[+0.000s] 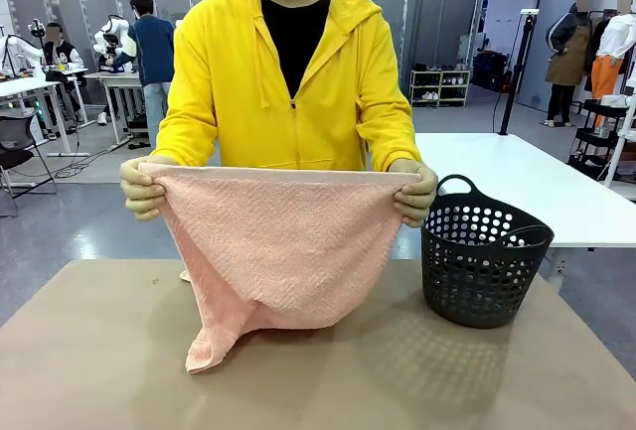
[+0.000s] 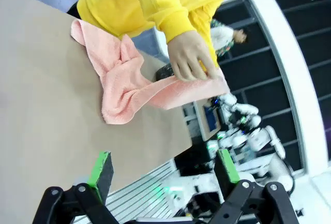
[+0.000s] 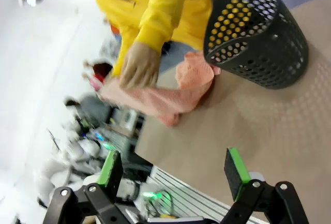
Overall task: Fold the towel.
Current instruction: Grab the top end of the 100 cm Hotel Towel extended by the human.
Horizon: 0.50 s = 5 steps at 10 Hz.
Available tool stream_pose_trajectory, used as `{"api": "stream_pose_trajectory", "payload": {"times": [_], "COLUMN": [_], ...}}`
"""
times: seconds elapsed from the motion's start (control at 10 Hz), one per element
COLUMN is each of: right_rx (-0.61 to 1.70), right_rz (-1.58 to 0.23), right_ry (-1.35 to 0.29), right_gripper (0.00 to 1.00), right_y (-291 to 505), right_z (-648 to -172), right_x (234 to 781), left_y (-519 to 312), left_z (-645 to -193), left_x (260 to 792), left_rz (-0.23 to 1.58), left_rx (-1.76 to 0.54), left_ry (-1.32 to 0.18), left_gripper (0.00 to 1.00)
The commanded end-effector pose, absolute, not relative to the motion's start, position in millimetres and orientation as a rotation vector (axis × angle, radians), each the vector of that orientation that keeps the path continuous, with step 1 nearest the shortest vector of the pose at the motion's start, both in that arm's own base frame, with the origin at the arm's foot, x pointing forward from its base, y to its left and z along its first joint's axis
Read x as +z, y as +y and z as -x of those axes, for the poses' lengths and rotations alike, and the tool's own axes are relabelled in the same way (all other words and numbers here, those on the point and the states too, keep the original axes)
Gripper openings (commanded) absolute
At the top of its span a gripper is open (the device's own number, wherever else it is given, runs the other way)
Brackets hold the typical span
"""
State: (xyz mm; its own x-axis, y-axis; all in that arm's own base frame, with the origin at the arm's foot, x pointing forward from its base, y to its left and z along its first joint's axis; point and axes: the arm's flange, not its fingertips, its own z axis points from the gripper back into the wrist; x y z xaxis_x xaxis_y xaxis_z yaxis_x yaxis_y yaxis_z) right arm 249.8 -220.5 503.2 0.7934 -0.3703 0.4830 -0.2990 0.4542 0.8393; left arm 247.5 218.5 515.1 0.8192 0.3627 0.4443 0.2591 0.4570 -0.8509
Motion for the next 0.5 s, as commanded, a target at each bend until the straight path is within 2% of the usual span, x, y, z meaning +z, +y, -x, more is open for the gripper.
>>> {"api": "stream_pose_trajectory", "payload": {"times": [0.0,0.2,0.4], "right_rx": [0.247,0.552,0.768], "right_rz": [-0.932,-0.741,-0.581], "right_ry": [-0.705,-0.703,-0.723], "right_gripper": [1.0,1.0,1.0], "right_y": [-207.1,-168.1,-125.0], "right_z": [-259.3,-272.1,-278.0], "right_x": [550.0,603.2,646.6], "left_y": [206.4,173.0,125.0], "left_z": [-252.9,-263.5,-265.6], "left_x": [569.0,620.0,654.0], "left_rz": [0.885,0.647,0.53], "left_rx": [-0.221,-0.462,-0.61], "left_ry": [-0.641,-0.619,-0.615], "left_gripper": [1.0,1.0,1.0]}}
